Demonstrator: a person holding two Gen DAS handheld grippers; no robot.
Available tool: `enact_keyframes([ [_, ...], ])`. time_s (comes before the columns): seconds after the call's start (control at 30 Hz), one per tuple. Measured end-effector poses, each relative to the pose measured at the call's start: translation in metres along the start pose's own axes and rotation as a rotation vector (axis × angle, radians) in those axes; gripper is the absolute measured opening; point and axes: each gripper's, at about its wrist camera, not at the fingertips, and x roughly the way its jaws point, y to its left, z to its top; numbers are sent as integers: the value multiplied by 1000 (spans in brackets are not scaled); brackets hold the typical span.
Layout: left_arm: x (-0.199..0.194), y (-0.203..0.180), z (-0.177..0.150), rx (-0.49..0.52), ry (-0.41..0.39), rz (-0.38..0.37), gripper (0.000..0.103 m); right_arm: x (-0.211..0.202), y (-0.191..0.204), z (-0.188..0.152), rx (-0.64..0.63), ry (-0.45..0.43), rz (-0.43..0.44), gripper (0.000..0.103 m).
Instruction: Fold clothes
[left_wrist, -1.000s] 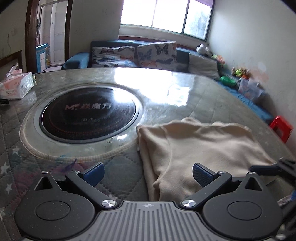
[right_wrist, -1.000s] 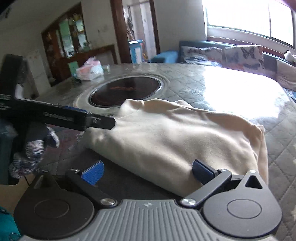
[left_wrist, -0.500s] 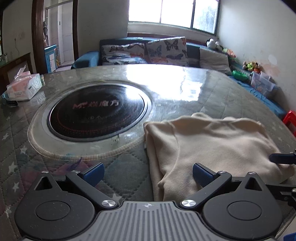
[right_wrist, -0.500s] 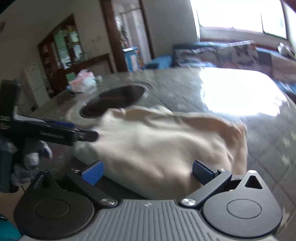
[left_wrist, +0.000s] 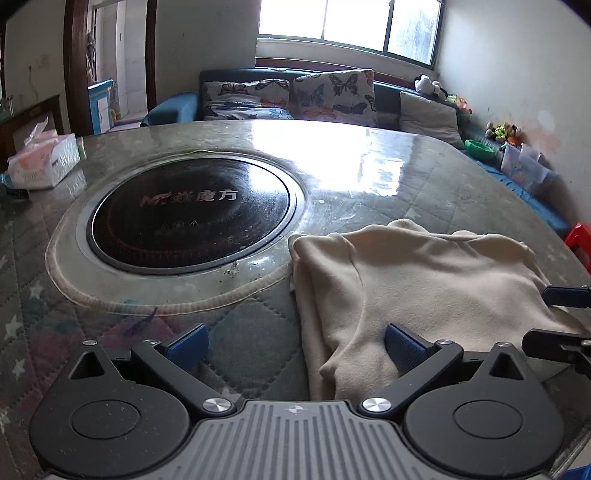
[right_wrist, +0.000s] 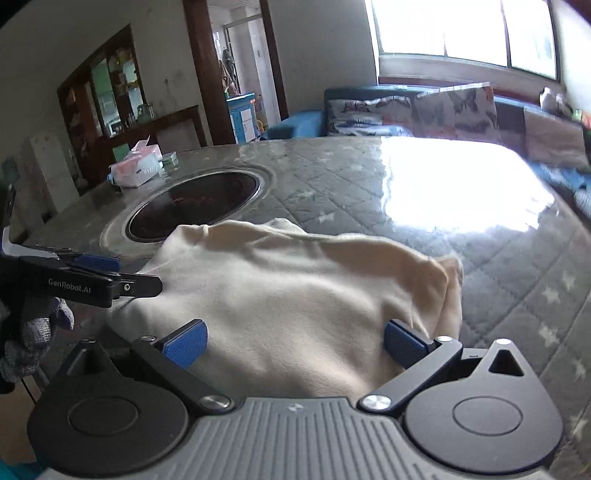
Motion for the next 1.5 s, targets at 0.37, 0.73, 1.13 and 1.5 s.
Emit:
enact_keyframes([
  [0.37, -20, 31, 12, -128, -45, -15, 97, -2, 82, 10, -278, -21, 85, 103],
  [0.73, -22, 50, 6, -265, 0, -121, 82, 34, 165, -4, -605, 33, 117, 79],
  [1.13, -8, 49, 12, -414, 62, -247, 91, 30, 151, 13, -452, 8, 107, 17],
  [1.5, 4, 37, 16, -561, 97, -307, 85, 1, 121, 22, -301, -46, 209, 8],
])
